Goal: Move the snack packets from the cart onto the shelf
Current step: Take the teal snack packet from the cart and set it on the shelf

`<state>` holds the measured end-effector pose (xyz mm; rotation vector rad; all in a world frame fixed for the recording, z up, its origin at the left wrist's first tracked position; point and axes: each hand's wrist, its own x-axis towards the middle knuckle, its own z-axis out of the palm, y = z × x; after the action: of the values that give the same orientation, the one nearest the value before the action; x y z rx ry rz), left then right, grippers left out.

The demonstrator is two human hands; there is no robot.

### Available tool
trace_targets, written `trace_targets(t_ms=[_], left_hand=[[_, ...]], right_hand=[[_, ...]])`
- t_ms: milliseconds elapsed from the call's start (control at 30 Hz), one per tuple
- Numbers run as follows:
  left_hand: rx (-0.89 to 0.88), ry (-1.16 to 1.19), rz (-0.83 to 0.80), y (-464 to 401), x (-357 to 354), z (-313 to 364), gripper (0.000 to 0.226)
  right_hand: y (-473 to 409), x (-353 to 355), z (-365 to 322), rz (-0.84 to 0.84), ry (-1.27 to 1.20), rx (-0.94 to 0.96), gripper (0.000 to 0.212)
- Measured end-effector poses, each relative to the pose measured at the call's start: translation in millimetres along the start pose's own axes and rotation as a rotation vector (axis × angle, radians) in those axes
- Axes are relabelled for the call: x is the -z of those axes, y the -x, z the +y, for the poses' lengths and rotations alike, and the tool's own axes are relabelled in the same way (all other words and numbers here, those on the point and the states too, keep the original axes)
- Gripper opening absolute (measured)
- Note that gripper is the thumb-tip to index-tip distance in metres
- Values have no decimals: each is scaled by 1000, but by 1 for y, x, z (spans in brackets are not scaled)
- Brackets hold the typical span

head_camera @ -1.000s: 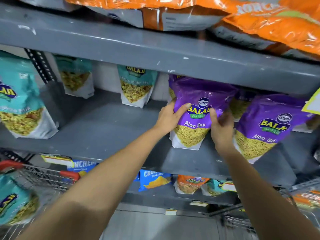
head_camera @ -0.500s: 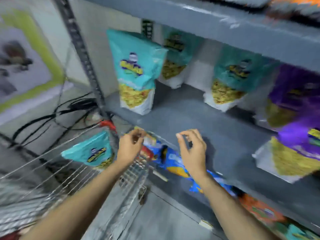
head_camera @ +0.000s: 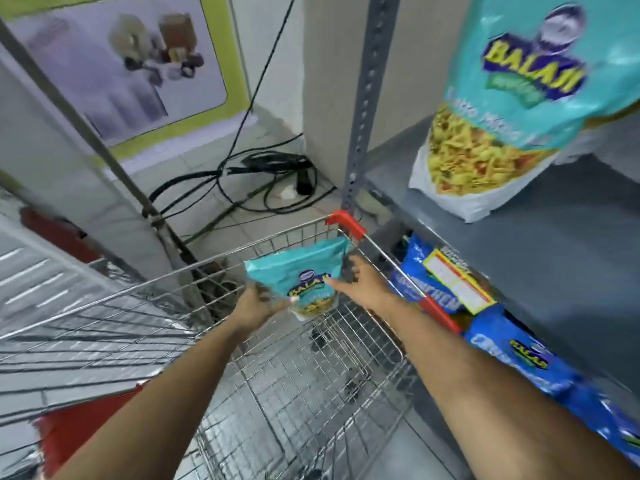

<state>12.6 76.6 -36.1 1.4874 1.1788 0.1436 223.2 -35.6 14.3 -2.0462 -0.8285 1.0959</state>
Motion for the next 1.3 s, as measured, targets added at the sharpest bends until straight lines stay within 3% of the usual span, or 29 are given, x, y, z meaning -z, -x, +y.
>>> trace_targets(t_ms=[67, 167, 333, 433, 600, 667, 833, 1033, 1133, 1300], left_hand=[[-65, 38, 10, -8, -9, 1, 50], [-178, -37, 103, -13, -22, 0, 32], [-237, -115, 219, 9, -17, 26, 39], [-365, -267, 266, 35, -2, 68, 45], [-438, -271, 211, 95, 26, 129, 69], [-499, -246, 172, 121, 33, 151, 71], [-653, -259, 90, 172, 20, 208, 45], [-935, -341, 27, 186, -50, 279, 82], [-1056, -317, -33, 188, -101, 316, 74], [-1107, -232, -184, 180, -174, 373, 67]], right_hand=[[-21, -10, 12, -51, -20, -6, 76], [-36, -28, 20, 18, -47, 48, 38], [-18, -31, 11, 170, -123, 116, 22], [12, -13, -18, 249, -141, 222, 25], [76, 21, -67, 312, -190, 358, 8], [104, 33, -83, 337, -221, 394, 18], [171, 73, -101, 465, -290, 437, 22], [245, 151, -85, 770, -339, 454, 31], [269, 193, -72, 929, -361, 434, 31], [288, 258, -45, 1172, -248, 431, 42]])
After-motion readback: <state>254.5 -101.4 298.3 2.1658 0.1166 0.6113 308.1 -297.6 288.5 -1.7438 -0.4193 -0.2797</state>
